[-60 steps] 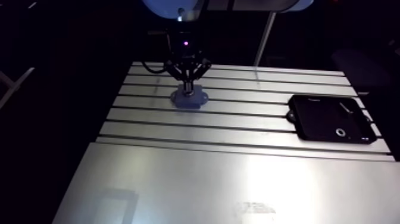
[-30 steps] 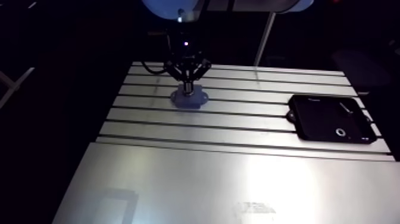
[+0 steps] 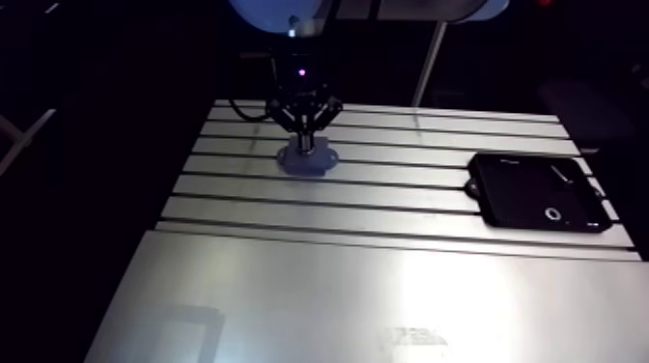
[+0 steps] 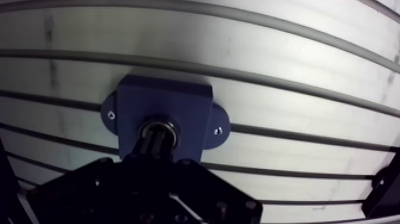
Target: Pick up the bearing and press it into the housing until flush.
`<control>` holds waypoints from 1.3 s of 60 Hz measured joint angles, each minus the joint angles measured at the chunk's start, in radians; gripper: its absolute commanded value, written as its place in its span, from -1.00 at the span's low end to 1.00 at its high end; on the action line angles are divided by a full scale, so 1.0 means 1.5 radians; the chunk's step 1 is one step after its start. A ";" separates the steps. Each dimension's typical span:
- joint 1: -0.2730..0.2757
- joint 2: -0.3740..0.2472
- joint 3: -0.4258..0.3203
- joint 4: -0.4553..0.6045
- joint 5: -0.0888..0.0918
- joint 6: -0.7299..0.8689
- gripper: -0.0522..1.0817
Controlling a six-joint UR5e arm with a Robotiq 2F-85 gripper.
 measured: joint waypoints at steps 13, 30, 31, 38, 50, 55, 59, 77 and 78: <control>0.000 0.000 0.001 0.000 0.000 0.000 0.99; 0.000 0.002 0.001 -0.001 0.000 0.000 0.99; 0.000 0.003 0.001 0.000 0.000 0.000 0.99; 0.000 0.003 0.001 -0.001 0.000 0.000 0.99; 0.000 0.003 0.001 -0.001 0.000 0.000 0.99; 0.000 0.004 0.001 -0.001 0.000 0.000 0.99; 0.000 0.004 0.001 0.000 0.000 0.000 0.99; 0.000 0.004 0.001 0.000 0.000 -0.001 0.99; 0.000 0.004 0.001 0.000 0.000 -0.001 0.99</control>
